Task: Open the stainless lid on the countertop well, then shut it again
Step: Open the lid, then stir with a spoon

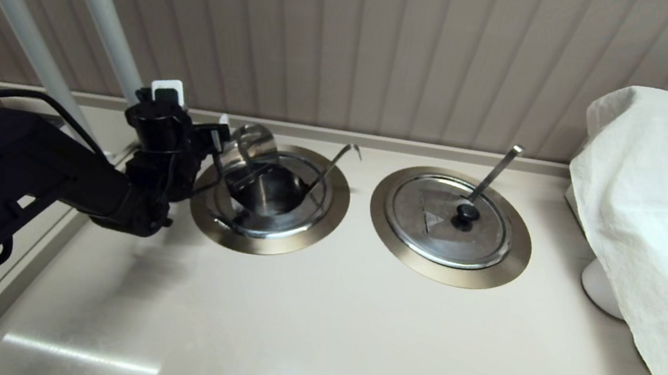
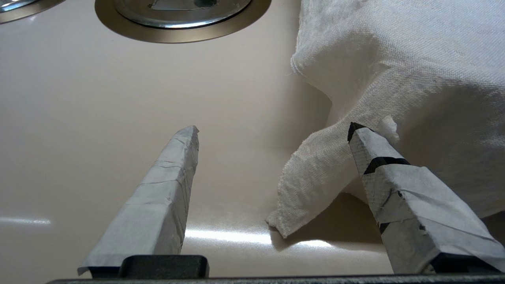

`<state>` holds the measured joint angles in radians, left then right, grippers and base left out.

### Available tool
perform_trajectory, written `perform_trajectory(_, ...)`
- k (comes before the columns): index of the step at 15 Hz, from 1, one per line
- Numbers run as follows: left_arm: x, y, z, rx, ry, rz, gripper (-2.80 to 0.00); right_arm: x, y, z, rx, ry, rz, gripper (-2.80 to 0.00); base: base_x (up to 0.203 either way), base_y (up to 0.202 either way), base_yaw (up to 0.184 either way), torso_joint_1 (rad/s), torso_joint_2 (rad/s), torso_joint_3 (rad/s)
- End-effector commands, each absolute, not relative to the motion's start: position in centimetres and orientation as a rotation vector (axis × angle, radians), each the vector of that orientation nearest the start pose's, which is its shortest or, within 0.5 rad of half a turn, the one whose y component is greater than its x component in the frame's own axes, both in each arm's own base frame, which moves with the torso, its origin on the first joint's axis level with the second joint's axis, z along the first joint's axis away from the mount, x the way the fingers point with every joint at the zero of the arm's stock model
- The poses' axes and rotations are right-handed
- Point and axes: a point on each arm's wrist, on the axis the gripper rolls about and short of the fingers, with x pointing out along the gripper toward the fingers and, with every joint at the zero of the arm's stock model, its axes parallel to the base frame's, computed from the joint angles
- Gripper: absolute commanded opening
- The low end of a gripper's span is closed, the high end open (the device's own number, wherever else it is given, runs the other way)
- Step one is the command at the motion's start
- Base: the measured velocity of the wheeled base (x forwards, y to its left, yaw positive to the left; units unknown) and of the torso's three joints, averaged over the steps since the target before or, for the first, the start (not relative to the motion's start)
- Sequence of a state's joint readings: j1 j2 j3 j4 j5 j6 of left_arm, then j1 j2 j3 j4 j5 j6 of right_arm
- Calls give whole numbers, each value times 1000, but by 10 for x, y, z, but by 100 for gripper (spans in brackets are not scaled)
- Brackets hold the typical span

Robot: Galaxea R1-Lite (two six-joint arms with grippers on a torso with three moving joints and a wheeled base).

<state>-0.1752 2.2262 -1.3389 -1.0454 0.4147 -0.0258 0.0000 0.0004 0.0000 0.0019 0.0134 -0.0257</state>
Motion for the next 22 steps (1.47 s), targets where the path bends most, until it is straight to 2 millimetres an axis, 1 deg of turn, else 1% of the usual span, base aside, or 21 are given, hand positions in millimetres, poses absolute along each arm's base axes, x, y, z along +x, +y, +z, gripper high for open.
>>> perform_trajectory(1,439,-67,188,-94,-222,241,0,-23,0,75,-26,1,14,0,0,0,0,0,0,0)
perform_trajectory(4,438,-63,194,-95,-233,249,0,-23,0,75,-26,1,14,0,0,0,0,0,0,0)
perform_trajectory(6,434,-60,208,-106,-270,257,0,-23,0,75,-26,1,14,0,0,0,0,0,0,0)
perform_trajectory(9,418,-58,236,-126,-326,259,0,-23,0,75,-26,1,14,0,0,0,0,0,0,0)
perform_trajectory(10,412,-68,235,-127,-312,231,0,-23,0,75,-26,1,14,0,0,0,0,0,0,0)
perform_trajectory(11,406,-82,229,-123,-281,192,0,-23,0,75,-26,1,14,0,0,0,0,0,0,0)
perform_trajectory(12,398,-90,219,-106,-233,153,0,-23,0,75,-26,1,14,0,0,0,0,0,0,0)
perform_trajectory(13,387,-97,215,-80,-193,72,0,-23,0,75,-26,1,14,0,0,0,0,0,0,0)
perform_trajectory(15,376,-104,215,-7,-157,-199,0,-23,0,75,-26,1,14,0,0,0,0,0,0,0)
perform_trajectory(16,376,-106,214,20,-138,-303,0,-23,0,75,-26,1,14,0,0,0,0,0,0,0)
perform_trajectory(18,392,-111,221,33,-128,-337,0,-23,0,75,-26,1,14,0,0,0,0,0,0,0)
perform_trajectory(19,404,-115,219,37,-110,-349,0,-23,0,75,-26,1,14,0,0,0,0,0,0,0)
perform_trajectory(20,415,-119,209,40,-75,-379,0,-23,0,75,-26,1,14,0,0,0,0,0,0,0)
perform_trajectory(22,425,-127,186,46,-11,-489,0,-23,0,75,-26,1,14,0,0,0,0,0,0,0)
